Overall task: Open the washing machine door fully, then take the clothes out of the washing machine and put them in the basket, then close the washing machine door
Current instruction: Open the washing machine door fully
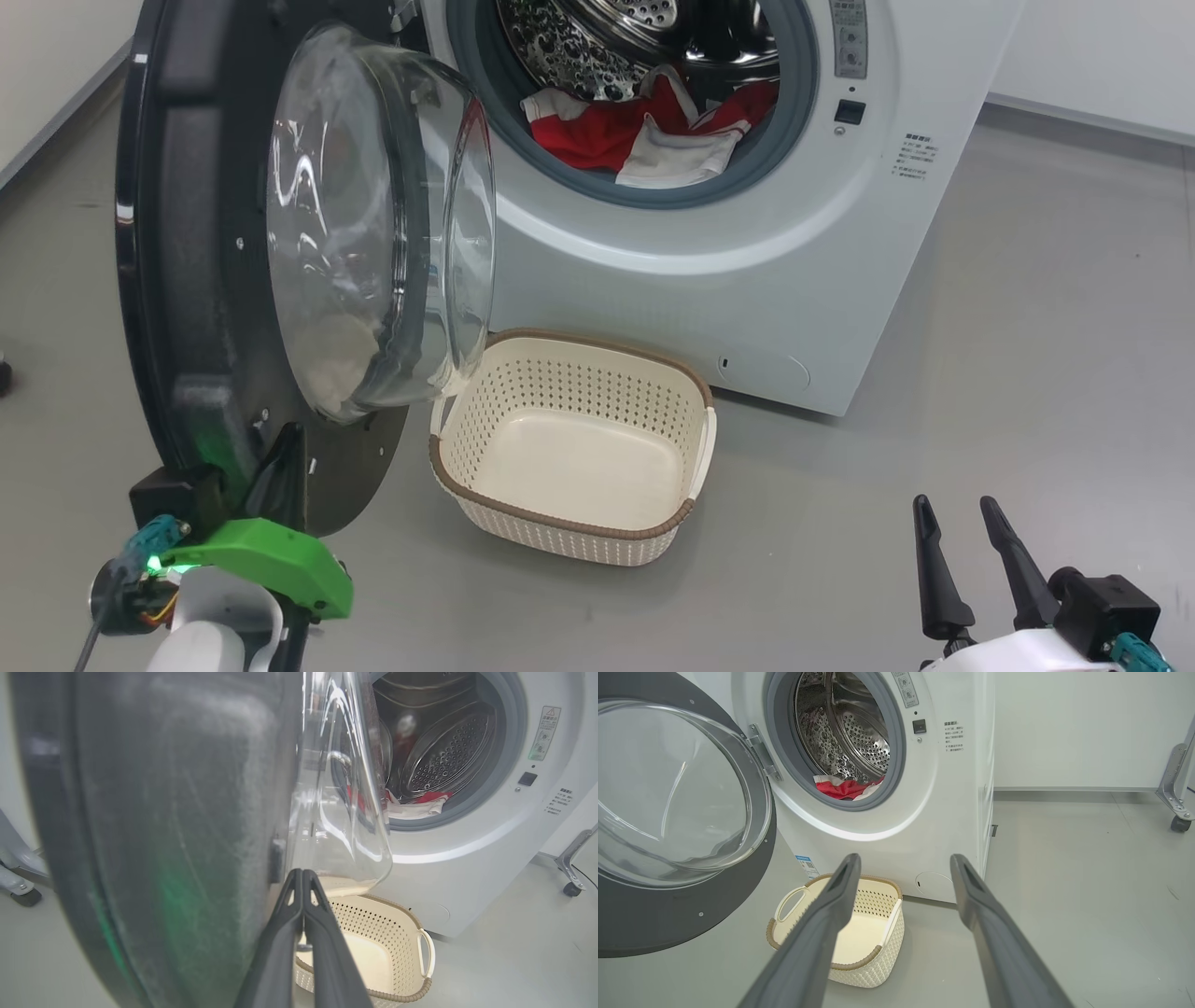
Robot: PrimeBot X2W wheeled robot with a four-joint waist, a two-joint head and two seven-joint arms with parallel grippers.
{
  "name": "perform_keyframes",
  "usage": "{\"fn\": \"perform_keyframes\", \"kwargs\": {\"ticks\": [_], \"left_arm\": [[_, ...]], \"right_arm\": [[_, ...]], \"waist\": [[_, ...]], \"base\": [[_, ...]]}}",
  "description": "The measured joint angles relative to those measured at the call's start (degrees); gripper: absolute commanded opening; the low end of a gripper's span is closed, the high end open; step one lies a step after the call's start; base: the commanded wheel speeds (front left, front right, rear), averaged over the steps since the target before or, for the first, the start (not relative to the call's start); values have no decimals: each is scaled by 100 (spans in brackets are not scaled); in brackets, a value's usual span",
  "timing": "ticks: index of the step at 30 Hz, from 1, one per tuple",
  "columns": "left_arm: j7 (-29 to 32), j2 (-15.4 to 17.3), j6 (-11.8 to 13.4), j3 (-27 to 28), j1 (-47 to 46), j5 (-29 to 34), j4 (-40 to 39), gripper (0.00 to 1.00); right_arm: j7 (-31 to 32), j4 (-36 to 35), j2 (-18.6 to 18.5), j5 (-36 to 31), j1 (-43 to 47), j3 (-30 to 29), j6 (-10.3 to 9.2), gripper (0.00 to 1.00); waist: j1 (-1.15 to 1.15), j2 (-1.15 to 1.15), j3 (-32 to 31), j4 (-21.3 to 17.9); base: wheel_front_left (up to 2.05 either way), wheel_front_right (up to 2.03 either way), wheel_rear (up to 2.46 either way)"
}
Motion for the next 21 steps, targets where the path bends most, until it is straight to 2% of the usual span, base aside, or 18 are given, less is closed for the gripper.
{"fn": "perform_keyframes", "kwargs": {"ticks": [17,21], "left_arm": [[-133,237,77,761,-222,-413,-102,0],[-176,417,101,1006,-330,-457,-18,0]], "right_arm": [[111,-145,-158,-215,-307,86,0,100],[179,-205,-205,-267,-466,110,0,100]], "waist": [[0,0,710,100],[0,0,943,86]], "base": [[0,0,0],[0,0,0]]}}
